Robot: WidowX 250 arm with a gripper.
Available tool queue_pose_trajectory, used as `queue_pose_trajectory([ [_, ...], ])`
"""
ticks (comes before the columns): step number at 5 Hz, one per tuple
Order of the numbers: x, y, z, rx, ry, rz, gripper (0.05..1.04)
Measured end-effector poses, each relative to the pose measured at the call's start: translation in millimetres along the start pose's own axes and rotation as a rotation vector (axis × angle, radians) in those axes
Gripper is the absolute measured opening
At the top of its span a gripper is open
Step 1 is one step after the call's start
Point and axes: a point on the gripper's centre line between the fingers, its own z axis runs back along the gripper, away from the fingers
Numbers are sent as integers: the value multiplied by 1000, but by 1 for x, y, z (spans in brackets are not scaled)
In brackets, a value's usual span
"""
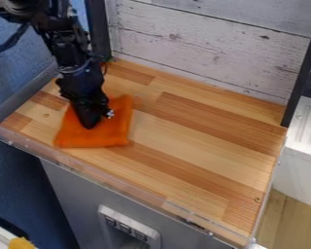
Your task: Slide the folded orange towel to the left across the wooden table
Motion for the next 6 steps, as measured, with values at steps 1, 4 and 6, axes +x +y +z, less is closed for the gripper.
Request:
queue_pose_trajectory([
  [1,-2,3,-1,-21,26,50,59],
  [4,3,11,0,-28,82,146,59],
  [6,7,15,2,-4,87,156,59],
])
